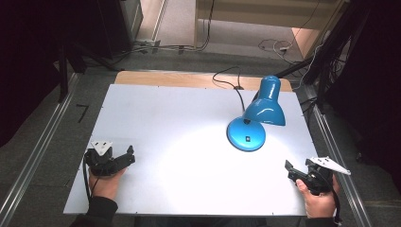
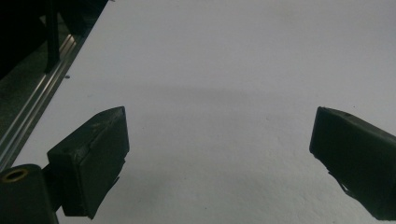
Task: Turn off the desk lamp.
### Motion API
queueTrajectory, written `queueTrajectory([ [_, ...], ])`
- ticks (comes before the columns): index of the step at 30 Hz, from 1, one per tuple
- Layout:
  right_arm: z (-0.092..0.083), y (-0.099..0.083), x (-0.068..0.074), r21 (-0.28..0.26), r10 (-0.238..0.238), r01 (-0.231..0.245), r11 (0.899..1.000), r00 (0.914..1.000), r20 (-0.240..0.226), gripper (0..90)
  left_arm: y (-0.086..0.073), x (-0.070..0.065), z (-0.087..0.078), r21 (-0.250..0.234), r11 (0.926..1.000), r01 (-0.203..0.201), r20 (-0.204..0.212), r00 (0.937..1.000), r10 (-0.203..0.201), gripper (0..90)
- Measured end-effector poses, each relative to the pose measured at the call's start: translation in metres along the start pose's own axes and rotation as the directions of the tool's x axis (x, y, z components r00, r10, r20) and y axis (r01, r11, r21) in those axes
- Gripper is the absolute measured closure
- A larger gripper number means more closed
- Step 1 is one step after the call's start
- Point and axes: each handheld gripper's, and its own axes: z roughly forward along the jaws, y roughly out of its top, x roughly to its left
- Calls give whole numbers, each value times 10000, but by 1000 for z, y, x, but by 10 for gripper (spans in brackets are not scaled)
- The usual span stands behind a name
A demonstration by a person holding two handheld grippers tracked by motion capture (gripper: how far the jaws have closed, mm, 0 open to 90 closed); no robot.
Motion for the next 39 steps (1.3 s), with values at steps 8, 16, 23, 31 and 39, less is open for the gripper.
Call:
queueTrajectory([
  [8, 3, 2, 7, -30, -121, 120, 9999, 9997, -190, 201, 0, 1, -1, -32, 10000, 45, -2, 10000, -45, 56],
  [16, 6, 4, 14, -59, -136, 135, 9999, 9995, -289, 208, 0, 0, 1, 17, 10000, -8, 28, 10000, 8, 56],
  [23, 6, 5, 13, -132, -101, 98, 9999, 9996, -279, 209, 0, 0, 1, -7, 10000, 6, 47, 10000, -6, 56],
  [31, 8, 6, 15, -62, -133, 131, 9999, 9992, -384, 212, 0, 0, 1, -27, 10000, 22, 32, 10000, -22, 56],
  [39, 10, 8, 19, -75, -179, 176, 9998, 9987, -469, 213, 0, 0, 0, -41, 10000, 8, 12, 10000, -8, 56],
])
